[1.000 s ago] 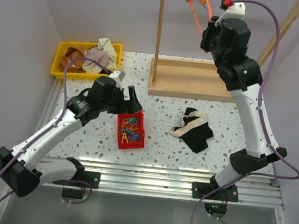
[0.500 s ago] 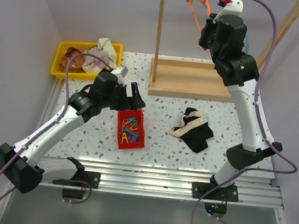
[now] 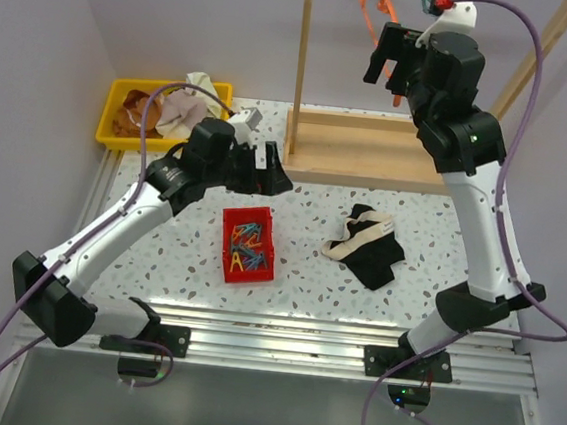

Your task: Remove the underwear clipped to the hanger

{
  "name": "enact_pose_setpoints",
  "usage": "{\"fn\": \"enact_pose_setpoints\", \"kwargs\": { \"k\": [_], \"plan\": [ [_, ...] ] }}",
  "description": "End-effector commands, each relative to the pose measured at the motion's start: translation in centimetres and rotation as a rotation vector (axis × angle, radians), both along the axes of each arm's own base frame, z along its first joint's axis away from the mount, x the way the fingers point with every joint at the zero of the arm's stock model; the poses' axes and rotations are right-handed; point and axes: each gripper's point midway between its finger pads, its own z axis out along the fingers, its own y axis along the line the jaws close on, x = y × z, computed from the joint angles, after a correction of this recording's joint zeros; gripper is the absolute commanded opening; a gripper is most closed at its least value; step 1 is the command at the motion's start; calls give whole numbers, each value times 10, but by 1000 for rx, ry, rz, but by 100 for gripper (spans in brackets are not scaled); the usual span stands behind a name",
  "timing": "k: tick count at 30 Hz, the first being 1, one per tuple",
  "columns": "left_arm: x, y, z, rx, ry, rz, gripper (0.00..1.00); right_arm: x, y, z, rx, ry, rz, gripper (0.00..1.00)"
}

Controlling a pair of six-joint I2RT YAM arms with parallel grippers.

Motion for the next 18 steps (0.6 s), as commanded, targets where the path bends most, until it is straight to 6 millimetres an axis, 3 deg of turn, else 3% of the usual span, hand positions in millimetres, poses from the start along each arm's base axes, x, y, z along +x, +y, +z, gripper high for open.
{"fn": "enact_pose_setpoints", "kwargs": {
  "k": [1, 2, 3, 4, 5, 6, 7, 8, 9, 10, 12, 13, 18],
  "plan": [
    [19, -38, 39, -72, -161, -167, 100, -58, -31, 27, 69, -60, -14, 98],
    [16, -52, 36, -63, -163, -214, 100, -93, -47, 41, 103, -105, -11, 98],
    [16, -63, 31, -37, -177, -256, 100, -104, -52, 33, 107, -92, -11, 98],
    [15, -89, 21, -13, -172, -312, 100, -109, -55, -4, 72, -2, -20, 98],
    [12, -101, 12, 15, -166, -347, 100, -139, -74, -3, 86, -18, -47, 98],
    [17, -117, -16, 78, -142, -386, 100, -148, -79, -20, 80, 22, -57, 98],
    [15, -137, -13, 111, -180, -394, 100, -158, -88, -62, 23, 129, -85, 98],
    [14, -145, -26, 148, -168, -410, 100, -180, -99, -69, 30, 130, -91, 98],
    [17, -158, -56, 203, -146, -437, 100, -192, -107, -80, 42, 152, -113, 98],
    [16, -170, -59, 230, -165, -437, 100, -203, -114, -107, 14, 230, -131, 98],
    [18, -183, -94, 295, -151, -461, 100, -230, -126, -114, 67, 229, -149, 98],
    [19, -189, -103, 324, -164, -454, 100, -241, -131, -129, 60, 276, -164, 98],
    [30, -199, -156, 466, -185, -437, 100, -281, -146, -156, 122, 324, -187, 98]
  ]
}}
